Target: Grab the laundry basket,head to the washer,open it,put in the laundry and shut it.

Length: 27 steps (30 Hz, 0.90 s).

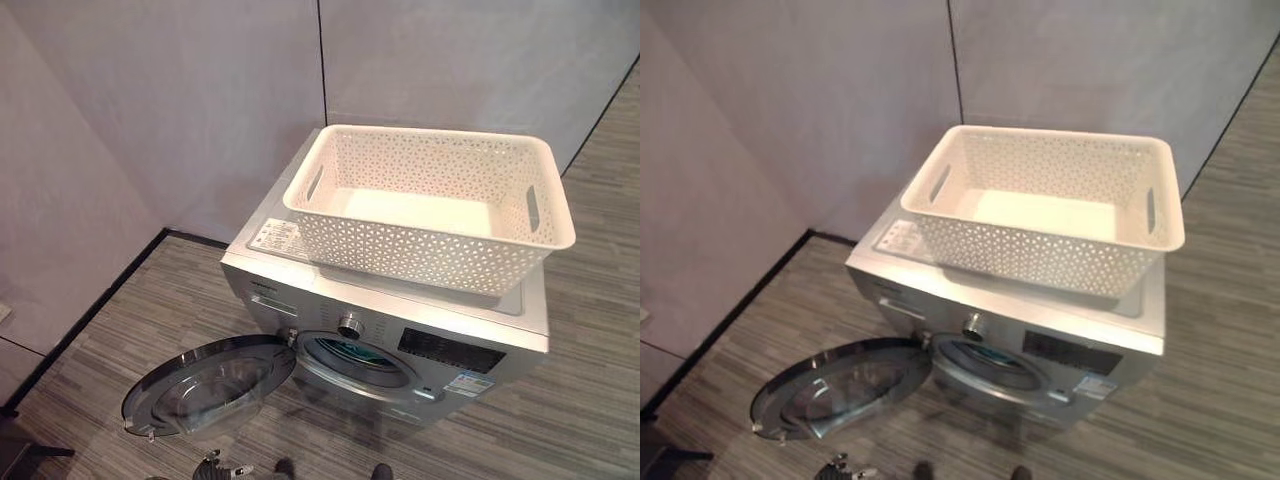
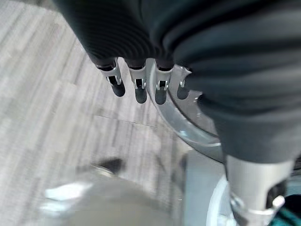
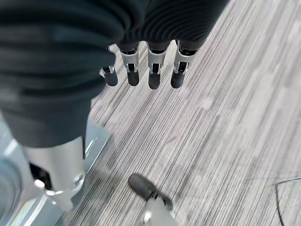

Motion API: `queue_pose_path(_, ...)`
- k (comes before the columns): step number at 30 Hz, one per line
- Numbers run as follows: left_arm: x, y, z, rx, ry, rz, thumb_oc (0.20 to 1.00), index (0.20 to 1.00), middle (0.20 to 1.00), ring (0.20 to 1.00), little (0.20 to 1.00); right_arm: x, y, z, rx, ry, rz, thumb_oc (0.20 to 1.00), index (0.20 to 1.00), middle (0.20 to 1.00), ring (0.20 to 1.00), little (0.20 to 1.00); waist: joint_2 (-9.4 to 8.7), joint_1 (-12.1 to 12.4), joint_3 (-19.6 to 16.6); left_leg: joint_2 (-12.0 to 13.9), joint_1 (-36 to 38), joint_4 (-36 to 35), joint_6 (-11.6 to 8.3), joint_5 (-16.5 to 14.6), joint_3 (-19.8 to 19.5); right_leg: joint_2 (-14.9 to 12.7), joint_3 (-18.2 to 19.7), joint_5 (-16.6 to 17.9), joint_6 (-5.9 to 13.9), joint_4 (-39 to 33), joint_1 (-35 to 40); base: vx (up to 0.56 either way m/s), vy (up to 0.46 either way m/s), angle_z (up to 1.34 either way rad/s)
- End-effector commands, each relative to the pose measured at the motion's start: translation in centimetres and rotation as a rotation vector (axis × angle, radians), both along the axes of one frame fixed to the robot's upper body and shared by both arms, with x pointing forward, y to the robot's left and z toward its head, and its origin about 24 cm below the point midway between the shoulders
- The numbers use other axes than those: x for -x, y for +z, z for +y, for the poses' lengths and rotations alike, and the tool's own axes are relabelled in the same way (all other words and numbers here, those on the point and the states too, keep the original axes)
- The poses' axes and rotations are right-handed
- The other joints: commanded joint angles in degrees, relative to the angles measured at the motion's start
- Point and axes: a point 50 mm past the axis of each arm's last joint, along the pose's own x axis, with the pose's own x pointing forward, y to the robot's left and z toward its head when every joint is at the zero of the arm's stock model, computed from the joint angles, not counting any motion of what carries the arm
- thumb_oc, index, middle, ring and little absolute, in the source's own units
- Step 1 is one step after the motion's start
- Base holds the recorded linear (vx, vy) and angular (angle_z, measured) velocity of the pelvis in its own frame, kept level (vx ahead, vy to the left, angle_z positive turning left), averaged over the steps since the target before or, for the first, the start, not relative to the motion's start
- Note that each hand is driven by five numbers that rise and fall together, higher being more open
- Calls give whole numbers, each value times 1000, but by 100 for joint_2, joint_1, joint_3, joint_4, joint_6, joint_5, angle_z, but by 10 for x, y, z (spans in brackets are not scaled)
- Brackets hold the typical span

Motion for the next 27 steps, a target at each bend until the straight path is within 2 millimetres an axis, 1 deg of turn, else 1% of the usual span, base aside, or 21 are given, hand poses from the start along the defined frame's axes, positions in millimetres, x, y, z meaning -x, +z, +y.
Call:
queue_pose_path(1,-17,8,12,5,51,-74,1000,1000,1000,1000,1000,-10,0,1,-34,-49,-43,1000,1000,1000,1000,1000,-8,6,20,-254,-69,-287,261,-303,-97,-357,539,298,777,131,-167,-41,246,28)
queue_pose_path(2,-23,11,10,31,76,-116,1000,1000,1000,1000,1000,-8,0,2,-38,-58,-39,1000,1000,1000,1000,1000,-1,24,34,-331,-81,-262,317,-426,-110,-453,522,339,829,151,-137,-26,170,31)
queue_pose_path(3,-23,11,10,31,76,-116,1000,1000,1000,1000,1000,-8,0,2,-38,-58,-39,1000,1000,1000,1000,1000,-1,24,34,-331,-81,-262,317,-426,-110,-453,522,339,829,151,-137,-51,360,35)
queue_pose_path(4,-35,18,5,53,22,-186,1000,1000,1000,1000,1000,-12,0,2,-37,-37,-39,1000,1000,1000,1000,1000,-18,49,96,-560,-149,-57,443,-656,-187,-676,587,469,924,196,-151,-55,346,22)
queue_pose_path(6,-44,27,5,57,-40,-250,1000,1000,1000,1000,1000,-13,0,2,-41,-18,-35,1000,1000,1000,1000,1000,-36,81,127,-739,-195,48,535,-780,-175,-848,617,585,997,200,-155,-40,406,11)
queue_pose_path(8,-50,44,8,48,-133,-343,1000,1000,1000,1000,1000,-14,1,2,-48,7,-38,1000,1000,1000,1000,1000,-67,146,168,-939,-234,94,639,-896,-160,-1062,606,776,1111,150,-175,-17,315,-2)
queue_pose_path(9,-49,44,9,47,-133,-341,1000,1000,1000,1000,1000,-14,1,2,-49,8,-37,1000,1000,1000,1000,1000,-75,146,160,-946,-238,100,644,-899,-157,-1069,610,780,1116,146,-176,-34,313,-8)
queue_pose_path(10,-52,61,17,26,-197,-409,1000,1000,1000,1000,1000,-15,1,3,-58,21,-49,1000,1000,1000,1000,1000,-116,210,209,-1104,-301,129,730,-957,-142,-1211,628,979,1197,99,-233,-35,261,3)
queue_pose_path(12,-55,82,28,-19,-280,-479,1000,1000,1000,1000,1000,-17,0,7,-73,33,-55,1000,1000,1000,1000,1000,-180,281,287,-1209,-387,156,761,-955,-162,-1310,657,1290,1281,95,-311,-63,252,7)
queue_pose_path(13,-58,93,34,-46,-320,-514,1000,1000,1000,1000,1000,-21,0,9,-79,49,-61,1000,1000,1000,1000,1000,-164,318,343,-1192,-439,171,782,-930,-157,-1269,650,1255,1261,148,-374,-57,110,8)
queue_pose_path(14,-58,94,34,-47,-320,-513,1000,1000,1000,1000,1000,-21,-1,10,-80,50,-61,1000,1000,1000,1000,1000,-171,320,338,-1189,-444,176,781,-933,-151,-1267,658,1251,1258,158,-386,-174,242,-3)
queue_pose_path(15,-62,121,49,-89,-351,-594,1000,1000,1000,1000,1000,-23,-3,16,-106,99,-47,1000,1000,1000,1000,1000,-118,467,386,-1171,-567,61,883,-739,-152,-766,794,622,1041,758,-334,-156,231,-5)
queue_pose_path(16,-60,124,52,-63,-308,-611,1000,1000,1000,1000,1000,-21,-4,18,-115,100,-36,1000,1000,1000,1000,1000,-138,550,320,-1182,-576,-41,911,-672,-151,-609,759,416,981,886,-243,-160,233,-22)
queue_pose_path(17,-60,124,52,-63,-308,-610,1000,1000,1000,1000,1000,-21,-4,18,-116,100,-36,1000,1000,1000,1000,1000,-145,545,309,-1187,-591,-50,913,-652,-152,-612,757,427,979,881,-258,-28,89,-14)
queue_pose_path(18,-61,130,53,-27,-265,-647,1000,1000,1000,1000,1000,-16,-5,20,-128,90,-25,1000,1000,1000,1000,1000,-170,636,230,-1207,-584,-184,947,-574,-133,-449,694,231,939,1103,-108,-9,98,-4)
queue_pose_path(19,-64,145,55,6,-234,-724,1000,1000,1000,1000,1000,-10,-6,21,-137,68,-12,1000,1000,1000,1000,1000,-237,774,77,-1243,-538,-385,954,-469,-108,-251,633,56,892,1220,115,-19,102,15)
queue_pose_path(22,-67,159,63,-12,-210,-784,1000,1000,1000,1000,1000,-10,-7,22,-142,71,-14,1000,1000,1000,1000,1000,-329,887,-4,-1233,-521,-517,902,-365,-46,-206,520,123,907,957,205,-12,9,-5)
queue_pose_path(24,-68,161,67,-30,-199,-791,1000,1000,1000,1000,1000,-9,-7,22,-146,75,-14,1000,1000,1000,1000,1000,-342,878,-20,-1214,-499,-559,894,-353,-49,-220,546,169,932,917,169,10,-20,-15)
queue_pose_path(25,-71,168,76,-68,-185,-814,1000,1000,1000,1000,1000,-7,-6,20,-145,75,-10,1000,1000,1000,1000,1000,-349,821,-61,-1168,-439,-606,877,-362,-54,-235,656,272,961,831,166,32,-30,-24)
queue_pose_path(26,-74,167,89,-107,-147,-800,1000,1000,1000,1000,1000,-7,-5,18,-147,69,-17,1000,1000,1000,1000,1000,-364,731,-70,-1126,-393,-634,873,-368,-17,-208,762,318,968,789,130,0,-45,-21)
queue_pose_path(27,-79,158,103,-159,-101,-751,1000,1000,1000,1000,1000,-11,-3,16,-144,88,-33,1000,1000,1000,1000,1000,-407,645,-34,-1078,-391,-667,861,-353,83,-221,753,373,981,719,118,-36,-48,-7)
